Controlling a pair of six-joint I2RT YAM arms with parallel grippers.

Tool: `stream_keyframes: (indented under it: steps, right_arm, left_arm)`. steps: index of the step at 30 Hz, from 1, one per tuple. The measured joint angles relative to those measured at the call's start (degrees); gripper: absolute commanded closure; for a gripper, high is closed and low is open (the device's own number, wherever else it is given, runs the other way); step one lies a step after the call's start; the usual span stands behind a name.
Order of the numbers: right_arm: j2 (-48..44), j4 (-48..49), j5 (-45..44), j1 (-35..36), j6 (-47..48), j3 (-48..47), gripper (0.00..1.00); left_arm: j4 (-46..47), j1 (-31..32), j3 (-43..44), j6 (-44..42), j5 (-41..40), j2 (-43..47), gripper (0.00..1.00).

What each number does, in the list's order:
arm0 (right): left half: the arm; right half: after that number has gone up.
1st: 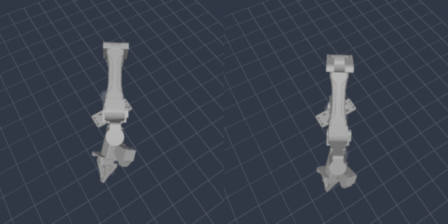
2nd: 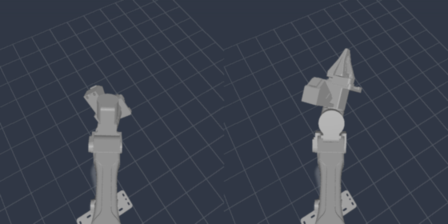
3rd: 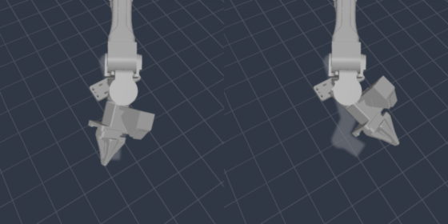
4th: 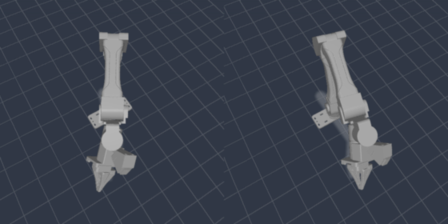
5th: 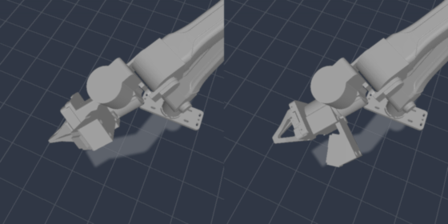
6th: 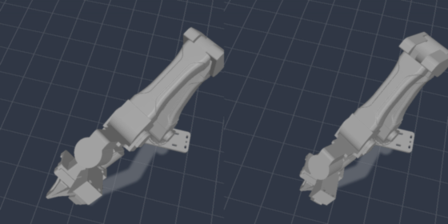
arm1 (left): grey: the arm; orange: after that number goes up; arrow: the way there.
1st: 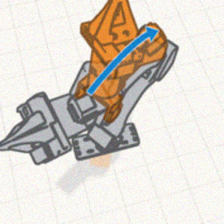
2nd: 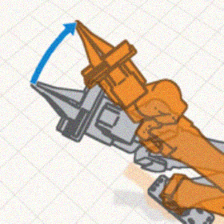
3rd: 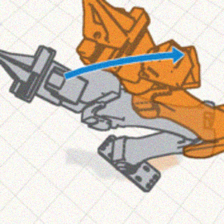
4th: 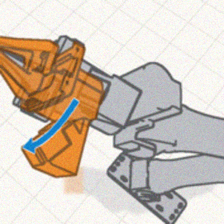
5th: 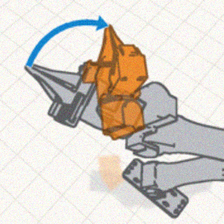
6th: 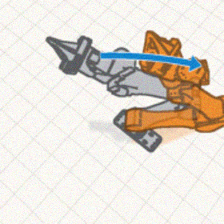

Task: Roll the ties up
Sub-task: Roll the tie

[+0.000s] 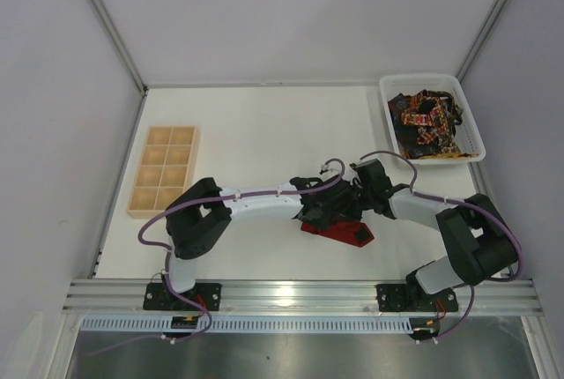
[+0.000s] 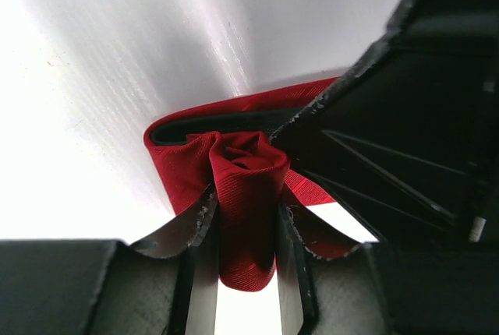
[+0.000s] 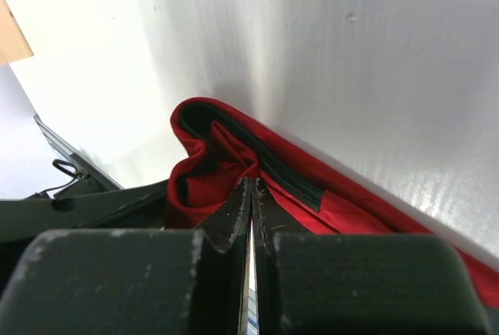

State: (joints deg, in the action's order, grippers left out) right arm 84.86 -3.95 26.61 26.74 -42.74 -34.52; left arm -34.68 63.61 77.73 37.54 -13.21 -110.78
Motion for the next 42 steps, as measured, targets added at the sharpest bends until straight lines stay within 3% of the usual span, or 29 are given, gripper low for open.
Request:
stream_keyframes:
  steps: [10,17,42]
  right_arm:
    - [-1.3,-1.0,-0.2,-1.4,0.8,1.7,0.98]
    - [-1.3,-1.0,-0.1,-2.0,0.9,1.8,0.98]
    - [-1.1,-0.5,1.3,-4.5,1.9,3.7,0.98]
  left_arm:
    - [0.3,0.0,0.1,0.0,0.4,-0.5,0.99]
    - [0.5,0.0,0.1,-0.1,0.5,-0.6,0.87]
    - [2.6,0.0,0.1,-0.1,2.3,-1.1,0.62]
